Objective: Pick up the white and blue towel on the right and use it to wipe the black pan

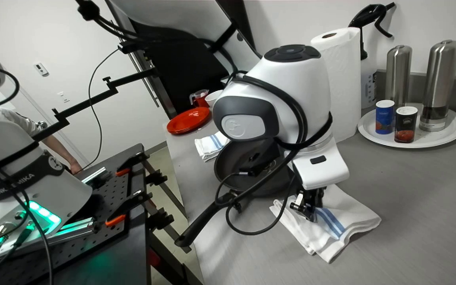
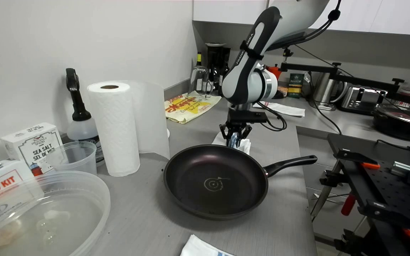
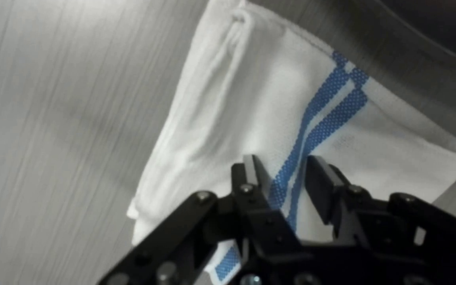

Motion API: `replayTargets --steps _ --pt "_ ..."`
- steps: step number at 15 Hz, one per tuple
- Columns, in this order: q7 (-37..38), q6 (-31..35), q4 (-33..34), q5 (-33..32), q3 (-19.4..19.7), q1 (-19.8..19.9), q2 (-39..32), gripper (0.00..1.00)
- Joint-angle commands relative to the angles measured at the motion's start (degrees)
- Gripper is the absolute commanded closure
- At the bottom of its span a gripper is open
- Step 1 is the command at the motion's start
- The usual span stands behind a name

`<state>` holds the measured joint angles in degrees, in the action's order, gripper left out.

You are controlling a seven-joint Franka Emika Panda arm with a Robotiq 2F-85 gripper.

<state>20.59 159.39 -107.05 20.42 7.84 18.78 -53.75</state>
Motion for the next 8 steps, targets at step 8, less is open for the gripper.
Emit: replayTargets --steps 8 --pt "-1.0 -1.8 0.3 2.6 -1.8 1.9 1.1 0.97"
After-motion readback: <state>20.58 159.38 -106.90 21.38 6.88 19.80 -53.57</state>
